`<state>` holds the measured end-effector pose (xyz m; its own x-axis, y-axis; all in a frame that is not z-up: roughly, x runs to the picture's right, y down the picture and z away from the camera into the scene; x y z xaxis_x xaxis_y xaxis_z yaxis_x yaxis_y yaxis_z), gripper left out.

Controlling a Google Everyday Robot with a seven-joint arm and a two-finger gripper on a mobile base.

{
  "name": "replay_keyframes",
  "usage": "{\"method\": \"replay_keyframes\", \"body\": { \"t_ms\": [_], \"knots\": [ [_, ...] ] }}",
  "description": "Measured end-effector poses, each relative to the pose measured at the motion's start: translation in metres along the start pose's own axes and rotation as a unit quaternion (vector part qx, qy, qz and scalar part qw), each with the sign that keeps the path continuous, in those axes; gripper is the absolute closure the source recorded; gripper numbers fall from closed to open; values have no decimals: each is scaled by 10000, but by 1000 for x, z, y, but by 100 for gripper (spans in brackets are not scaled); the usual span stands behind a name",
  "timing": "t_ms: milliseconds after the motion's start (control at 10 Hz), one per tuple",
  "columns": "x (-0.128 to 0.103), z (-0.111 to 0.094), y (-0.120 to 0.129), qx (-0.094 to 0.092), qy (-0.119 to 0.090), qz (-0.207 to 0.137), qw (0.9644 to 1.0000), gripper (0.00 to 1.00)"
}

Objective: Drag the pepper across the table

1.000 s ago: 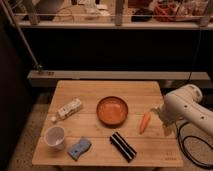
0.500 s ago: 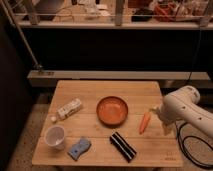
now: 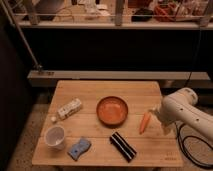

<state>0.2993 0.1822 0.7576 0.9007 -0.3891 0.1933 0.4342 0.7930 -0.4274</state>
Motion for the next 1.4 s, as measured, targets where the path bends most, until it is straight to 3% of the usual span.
{"method": "replay_keyframes", "body": {
  "t_ms": [1400],
  "knots": [
    [-11,34,-14,49,-2,-646,9979,20]
  ]
}}
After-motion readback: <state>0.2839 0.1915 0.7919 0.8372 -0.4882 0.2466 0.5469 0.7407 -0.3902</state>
